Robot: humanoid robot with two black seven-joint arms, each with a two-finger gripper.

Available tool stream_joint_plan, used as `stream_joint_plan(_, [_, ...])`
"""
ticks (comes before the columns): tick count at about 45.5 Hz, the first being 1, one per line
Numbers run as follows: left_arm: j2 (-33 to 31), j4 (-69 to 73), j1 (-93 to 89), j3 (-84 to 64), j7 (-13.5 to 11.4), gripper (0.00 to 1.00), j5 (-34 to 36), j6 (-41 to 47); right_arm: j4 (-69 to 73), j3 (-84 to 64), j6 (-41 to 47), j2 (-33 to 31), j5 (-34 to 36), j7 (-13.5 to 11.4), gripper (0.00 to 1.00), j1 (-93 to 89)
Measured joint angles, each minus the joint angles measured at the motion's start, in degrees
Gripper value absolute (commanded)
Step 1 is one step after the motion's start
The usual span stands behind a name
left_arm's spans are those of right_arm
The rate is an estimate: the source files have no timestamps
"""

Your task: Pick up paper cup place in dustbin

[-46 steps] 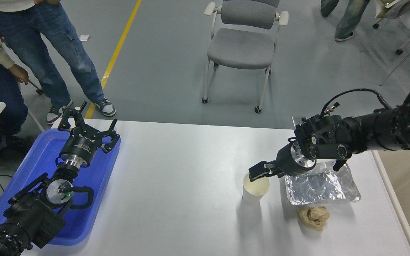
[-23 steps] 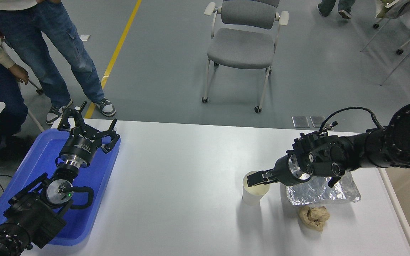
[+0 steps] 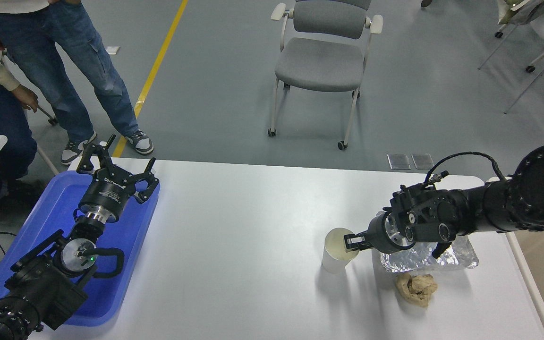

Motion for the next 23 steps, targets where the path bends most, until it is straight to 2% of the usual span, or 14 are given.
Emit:
stream_joint_plan(10, [0.00, 0.00, 0.00, -0.02, 0.00, 1.00, -0.01, 0.00, 2.20, 0.07, 0.25, -1.34, 1.56, -0.38, 0.00, 1.88])
stream_joint_plan(23, [0.00, 0.00, 0.00, -0.04, 0.00, 1.00, -0.01, -0.01, 12.17, -2.32, 0.67, -5.35, 2.35, -0.53, 0.00, 11.67])
